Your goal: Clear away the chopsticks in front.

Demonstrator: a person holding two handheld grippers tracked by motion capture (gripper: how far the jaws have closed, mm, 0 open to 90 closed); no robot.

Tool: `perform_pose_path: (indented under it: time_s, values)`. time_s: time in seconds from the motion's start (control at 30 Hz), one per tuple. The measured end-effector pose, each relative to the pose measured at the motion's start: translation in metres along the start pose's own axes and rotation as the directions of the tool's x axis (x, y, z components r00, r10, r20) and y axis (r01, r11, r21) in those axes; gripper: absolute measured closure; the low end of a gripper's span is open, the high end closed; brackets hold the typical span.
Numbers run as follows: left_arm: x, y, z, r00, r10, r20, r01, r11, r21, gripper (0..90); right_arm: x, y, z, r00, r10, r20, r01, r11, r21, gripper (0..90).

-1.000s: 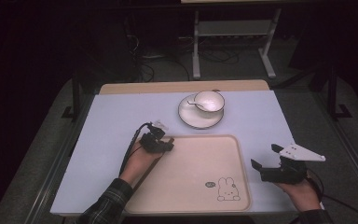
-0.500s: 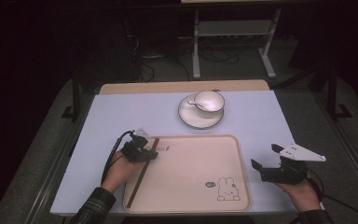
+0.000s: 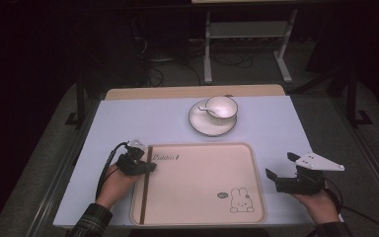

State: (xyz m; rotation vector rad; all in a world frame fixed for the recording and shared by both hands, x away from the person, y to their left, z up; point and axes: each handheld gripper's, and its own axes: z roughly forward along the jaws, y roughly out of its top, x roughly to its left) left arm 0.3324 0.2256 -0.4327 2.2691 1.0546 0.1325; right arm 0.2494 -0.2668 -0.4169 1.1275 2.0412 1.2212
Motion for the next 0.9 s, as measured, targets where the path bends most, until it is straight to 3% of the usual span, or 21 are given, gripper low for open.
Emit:
perform_pose_path:
  time_s: [0.07,0.17,0.4,0.6,0.7,0.77,0.9]
  values:
    - [-0.001,0.0,-0.003,0.9999,0.011,0.007,-0.011,0.9999,-0.009,85.0,0.0,0.0,0.0,1.0,0.0,0.0,0.0,1.0,-0.001,5.9]
    - [-0.002,0.001,-0.016,0.9994,0.029,0.017,-0.027,0.9973,-0.068,79.6,-0.001,-0.001,0.0,1.0,0.003,0.002,-0.003,1.0,0.0,5.8]
    - [-0.001,-0.013,-0.049,0.9979,0.064,0.005,-0.062,0.9778,-0.2,53.8,-0.001,-0.001,-0.001,1.0,0.0,-0.003,0.0,1.0,0.001,6.0]
    - [0.008,-0.038,-0.07,0.9991,0.031,-0.029,-0.038,0.9557,-0.292,33.3,0.0,-0.001,-0.002,1.0,-0.005,-0.002,0.005,1.0,-0.005,6.0]
    - [0.012,-0.049,-0.077,0.9981,0.017,-0.059,-0.035,0.9487,-0.314,23.3,0.0,-0.001,-0.002,1.0,-0.004,-0.001,0.004,1.0,-0.007,6.0]
    - [0.013,-0.055,-0.08,0.9986,0.008,-0.053,-0.025,0.9452,-0.325,22.2,0.0,-0.001,-0.002,1.0,-0.005,-0.001,0.005,1.0,-0.007,6.0]
    - [0.013,-0.058,-0.08,0.9977,0.018,-0.065,-0.037,0.9472,-0.318,21.3,0.0,-0.001,-0.001,1.0,-0.007,-0.001,0.007,1.0,-0.008,6.0]
